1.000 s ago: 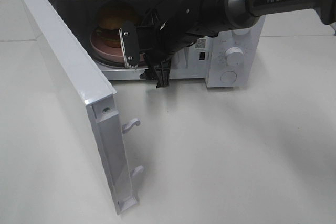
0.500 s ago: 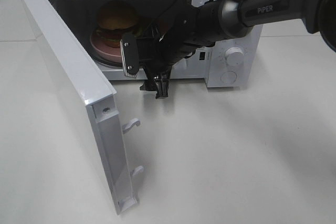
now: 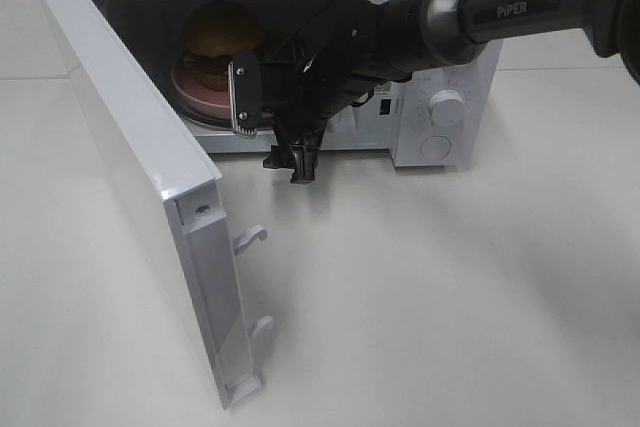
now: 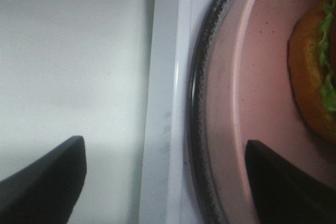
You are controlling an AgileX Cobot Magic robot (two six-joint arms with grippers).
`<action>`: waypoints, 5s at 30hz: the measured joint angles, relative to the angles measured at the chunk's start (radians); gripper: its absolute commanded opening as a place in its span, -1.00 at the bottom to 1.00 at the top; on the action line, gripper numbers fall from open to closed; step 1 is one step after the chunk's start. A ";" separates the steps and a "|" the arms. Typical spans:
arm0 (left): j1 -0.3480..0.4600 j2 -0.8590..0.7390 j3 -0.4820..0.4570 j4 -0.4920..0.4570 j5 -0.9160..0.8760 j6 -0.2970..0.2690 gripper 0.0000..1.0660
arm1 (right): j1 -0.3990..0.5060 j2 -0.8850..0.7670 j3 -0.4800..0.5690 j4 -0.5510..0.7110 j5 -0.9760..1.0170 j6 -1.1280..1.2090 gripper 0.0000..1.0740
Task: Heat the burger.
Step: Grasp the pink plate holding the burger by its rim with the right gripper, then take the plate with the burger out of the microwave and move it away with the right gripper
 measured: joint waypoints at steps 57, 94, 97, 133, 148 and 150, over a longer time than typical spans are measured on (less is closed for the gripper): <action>0.000 0.000 0.000 0.000 0.000 0.000 0.88 | -0.012 -0.019 0.000 -0.409 0.001 0.283 -0.55; 0.000 0.000 0.000 0.000 0.000 0.000 0.88 | 0.002 -0.163 0.041 -0.209 0.306 0.077 -0.99; 0.000 0.000 0.000 0.000 0.000 0.000 0.88 | 0.002 -0.185 0.080 -0.209 0.290 0.050 -0.99; 0.000 0.000 0.000 0.000 0.000 0.000 0.88 | -0.024 -0.531 0.553 -0.085 0.145 -0.161 -0.94; 0.000 0.000 0.000 0.000 0.000 0.000 0.88 | -0.034 -0.711 0.863 -0.188 -0.077 -0.159 -0.93; 0.000 0.000 0.000 0.000 0.000 0.000 0.88 | -0.034 -0.748 0.912 -0.207 -0.105 -0.151 -0.93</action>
